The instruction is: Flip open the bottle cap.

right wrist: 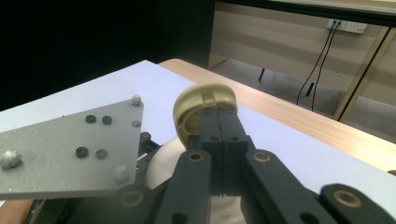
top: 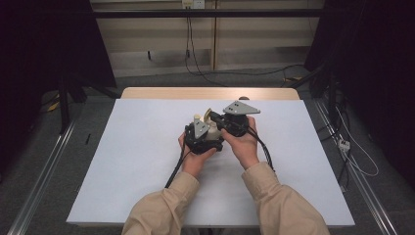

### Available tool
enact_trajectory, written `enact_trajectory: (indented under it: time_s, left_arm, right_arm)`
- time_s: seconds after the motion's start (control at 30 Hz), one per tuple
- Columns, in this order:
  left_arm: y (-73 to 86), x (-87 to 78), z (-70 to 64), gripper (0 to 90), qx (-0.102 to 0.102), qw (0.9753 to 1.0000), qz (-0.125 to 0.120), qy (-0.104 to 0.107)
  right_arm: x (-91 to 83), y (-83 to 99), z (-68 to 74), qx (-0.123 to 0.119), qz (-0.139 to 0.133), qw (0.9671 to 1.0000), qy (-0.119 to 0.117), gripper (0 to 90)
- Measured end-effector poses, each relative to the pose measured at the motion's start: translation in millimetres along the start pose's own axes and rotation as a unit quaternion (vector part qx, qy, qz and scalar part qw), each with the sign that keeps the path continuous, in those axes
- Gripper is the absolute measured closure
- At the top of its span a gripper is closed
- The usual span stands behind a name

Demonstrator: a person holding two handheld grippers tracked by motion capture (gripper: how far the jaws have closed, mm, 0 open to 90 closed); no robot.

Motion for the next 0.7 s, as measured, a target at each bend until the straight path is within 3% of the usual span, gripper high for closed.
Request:
enact_trajectory:
  time_s: [0.7]
  left_arm:
    - [-0.1,-0.2,0.4,5.1,0.003,1.0000,0.001,-0.001]
  right_arm:
    - [2.5,-2.9,-1.3,0.000,-0.001,1.0000,0.001,90.0]
Point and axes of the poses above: each handheld gripper's, and its own axes: x roughly forward along the jaws, y roughly out of its underside, z roughly to its left, the point moved 3 cm from there along x, roughly forward along the jaws, and after that the axes turned 10 degrees about -x, right-handed, at the moved point
